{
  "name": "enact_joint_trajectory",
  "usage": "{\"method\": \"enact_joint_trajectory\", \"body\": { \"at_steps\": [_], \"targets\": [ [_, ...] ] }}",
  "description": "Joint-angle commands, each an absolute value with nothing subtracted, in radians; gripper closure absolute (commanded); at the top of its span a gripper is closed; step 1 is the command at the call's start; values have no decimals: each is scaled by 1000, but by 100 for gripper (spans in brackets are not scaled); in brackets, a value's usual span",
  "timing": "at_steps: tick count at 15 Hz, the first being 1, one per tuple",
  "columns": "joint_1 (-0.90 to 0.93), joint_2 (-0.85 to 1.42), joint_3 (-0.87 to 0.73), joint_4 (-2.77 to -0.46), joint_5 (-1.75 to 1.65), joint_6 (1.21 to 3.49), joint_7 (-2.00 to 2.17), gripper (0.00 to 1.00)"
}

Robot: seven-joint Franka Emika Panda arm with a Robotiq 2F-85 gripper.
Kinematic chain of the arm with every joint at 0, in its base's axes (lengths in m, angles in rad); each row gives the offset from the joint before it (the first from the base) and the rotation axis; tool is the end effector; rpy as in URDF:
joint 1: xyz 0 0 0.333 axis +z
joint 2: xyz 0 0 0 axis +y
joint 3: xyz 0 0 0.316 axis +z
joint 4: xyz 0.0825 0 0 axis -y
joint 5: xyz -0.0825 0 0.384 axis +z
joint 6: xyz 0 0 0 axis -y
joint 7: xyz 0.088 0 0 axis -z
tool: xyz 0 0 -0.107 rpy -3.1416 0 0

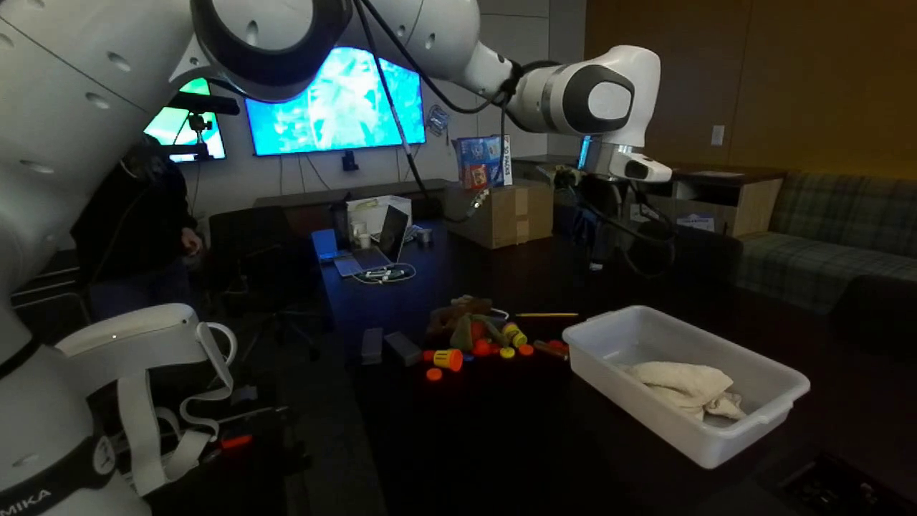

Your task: Pick up the cloth and sweep away the items on the table, then put the cloth in the bowl

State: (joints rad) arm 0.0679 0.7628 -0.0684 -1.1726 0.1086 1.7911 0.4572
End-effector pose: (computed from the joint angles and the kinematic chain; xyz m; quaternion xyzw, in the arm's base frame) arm 0.7377 0.0225 0.3269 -0.9693 0.2338 0.0757 0.0109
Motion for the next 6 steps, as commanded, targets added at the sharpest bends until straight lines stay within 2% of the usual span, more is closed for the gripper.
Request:
{"method": "enact_joint_trajectory", "body": {
  "at_steps": [1,4,5,6],
  "targets": [
    [36,580,-45,-1415,135,1779,380,0],
    [11,476,-48,-1562,143,1800,315,0],
    [34,591,-59,-1412,110,1771,370,0],
    [26,559,-59,-1454,111,1771,354,0]
  ]
}}
